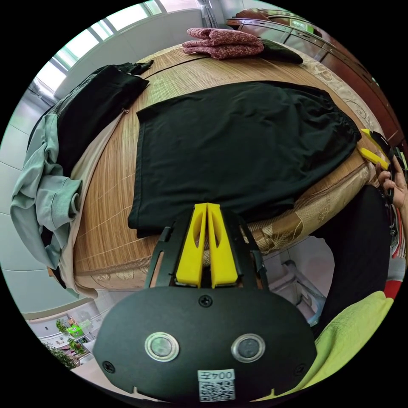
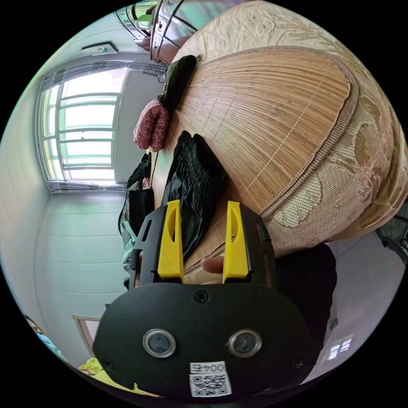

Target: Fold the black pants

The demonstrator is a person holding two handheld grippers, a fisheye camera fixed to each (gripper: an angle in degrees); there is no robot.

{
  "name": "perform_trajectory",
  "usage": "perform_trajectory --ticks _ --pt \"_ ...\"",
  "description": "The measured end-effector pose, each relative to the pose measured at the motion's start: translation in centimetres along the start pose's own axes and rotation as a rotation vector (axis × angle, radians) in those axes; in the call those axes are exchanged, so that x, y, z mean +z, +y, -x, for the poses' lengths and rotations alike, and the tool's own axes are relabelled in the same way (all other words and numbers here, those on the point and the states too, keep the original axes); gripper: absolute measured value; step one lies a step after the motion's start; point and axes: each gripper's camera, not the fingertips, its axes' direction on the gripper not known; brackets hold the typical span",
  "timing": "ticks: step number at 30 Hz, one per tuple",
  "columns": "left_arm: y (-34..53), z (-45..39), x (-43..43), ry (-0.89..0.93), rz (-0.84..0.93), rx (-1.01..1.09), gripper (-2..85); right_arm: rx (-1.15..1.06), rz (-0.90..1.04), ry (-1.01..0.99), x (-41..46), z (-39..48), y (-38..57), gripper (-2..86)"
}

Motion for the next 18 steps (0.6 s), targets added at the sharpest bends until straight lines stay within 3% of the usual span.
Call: perform_trajectory --ticks 8,15,18 --pt "1.4 -1.1 2.5 -0.012 -0.003 0.011 0.2 0.007 -0.007 -0.03 -1.7 -0.5 -3.4 15.0" --pt "3.2 -2.5 4.4 -0.049 -0.018 0.037 0.4 0.096 0.009 -0.066 -2.9 -2.2 -6.0 8.4" --pt "4.3 -2.1 4.9 0.024 -0.045 0.043 0.9 0.112 0.002 -0.121 -3.6 -2.3 -6.6 7.0"
